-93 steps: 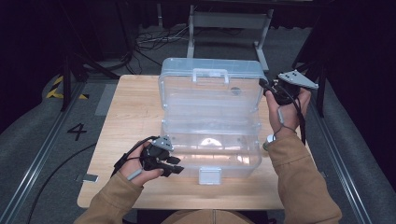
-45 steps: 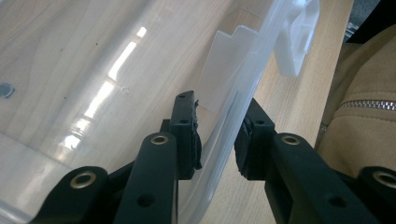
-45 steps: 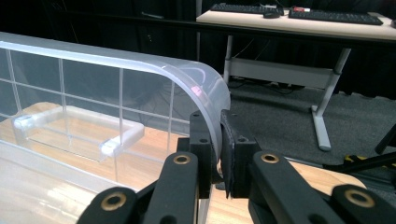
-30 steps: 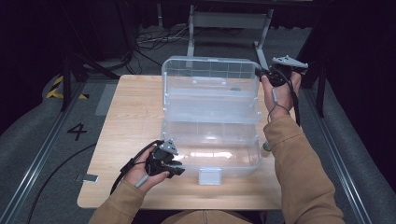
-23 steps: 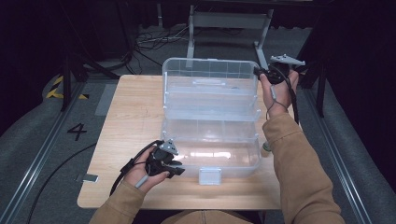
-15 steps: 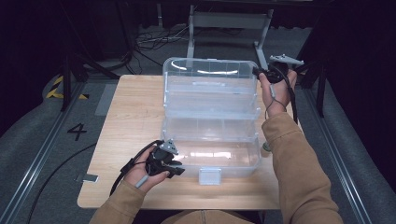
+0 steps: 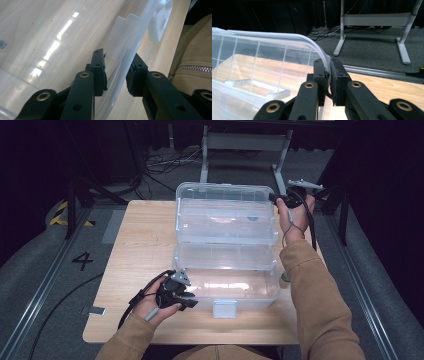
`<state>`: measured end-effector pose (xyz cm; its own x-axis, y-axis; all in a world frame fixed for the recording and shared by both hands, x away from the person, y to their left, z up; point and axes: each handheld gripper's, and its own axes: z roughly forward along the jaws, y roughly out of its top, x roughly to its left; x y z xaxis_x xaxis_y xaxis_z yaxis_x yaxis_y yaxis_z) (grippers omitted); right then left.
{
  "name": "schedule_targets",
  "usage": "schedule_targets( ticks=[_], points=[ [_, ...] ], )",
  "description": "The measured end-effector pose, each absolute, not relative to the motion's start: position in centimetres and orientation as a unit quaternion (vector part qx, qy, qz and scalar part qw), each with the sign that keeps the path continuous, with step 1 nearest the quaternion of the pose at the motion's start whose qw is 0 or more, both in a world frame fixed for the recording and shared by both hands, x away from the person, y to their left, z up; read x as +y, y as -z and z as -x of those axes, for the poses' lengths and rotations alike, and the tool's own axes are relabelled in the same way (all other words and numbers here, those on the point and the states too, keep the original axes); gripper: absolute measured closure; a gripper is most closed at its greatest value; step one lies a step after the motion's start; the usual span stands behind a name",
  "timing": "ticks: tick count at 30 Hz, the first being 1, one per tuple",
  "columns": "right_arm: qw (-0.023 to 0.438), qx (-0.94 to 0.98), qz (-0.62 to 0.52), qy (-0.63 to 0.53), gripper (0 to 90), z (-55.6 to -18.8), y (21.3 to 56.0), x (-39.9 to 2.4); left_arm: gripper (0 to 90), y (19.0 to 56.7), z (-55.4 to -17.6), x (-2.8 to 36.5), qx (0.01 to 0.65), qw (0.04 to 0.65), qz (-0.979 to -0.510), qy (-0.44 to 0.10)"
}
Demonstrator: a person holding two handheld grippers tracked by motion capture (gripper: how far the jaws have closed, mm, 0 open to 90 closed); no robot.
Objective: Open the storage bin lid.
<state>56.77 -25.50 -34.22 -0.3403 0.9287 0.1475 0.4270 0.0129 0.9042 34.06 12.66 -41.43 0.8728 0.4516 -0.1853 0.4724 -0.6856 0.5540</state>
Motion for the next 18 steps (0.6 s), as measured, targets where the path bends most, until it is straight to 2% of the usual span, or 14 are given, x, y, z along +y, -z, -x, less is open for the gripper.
schedule_targets(
  ticks=[18],
  points=[
    [0.225, 0.654, -0.533, -0.487, 84.5, -58.3, 36.0, -25.9, 71.1, 41.4, -34.1, 12.7, 0.251, 0.307, -0.918, 0.018]
  ],
)
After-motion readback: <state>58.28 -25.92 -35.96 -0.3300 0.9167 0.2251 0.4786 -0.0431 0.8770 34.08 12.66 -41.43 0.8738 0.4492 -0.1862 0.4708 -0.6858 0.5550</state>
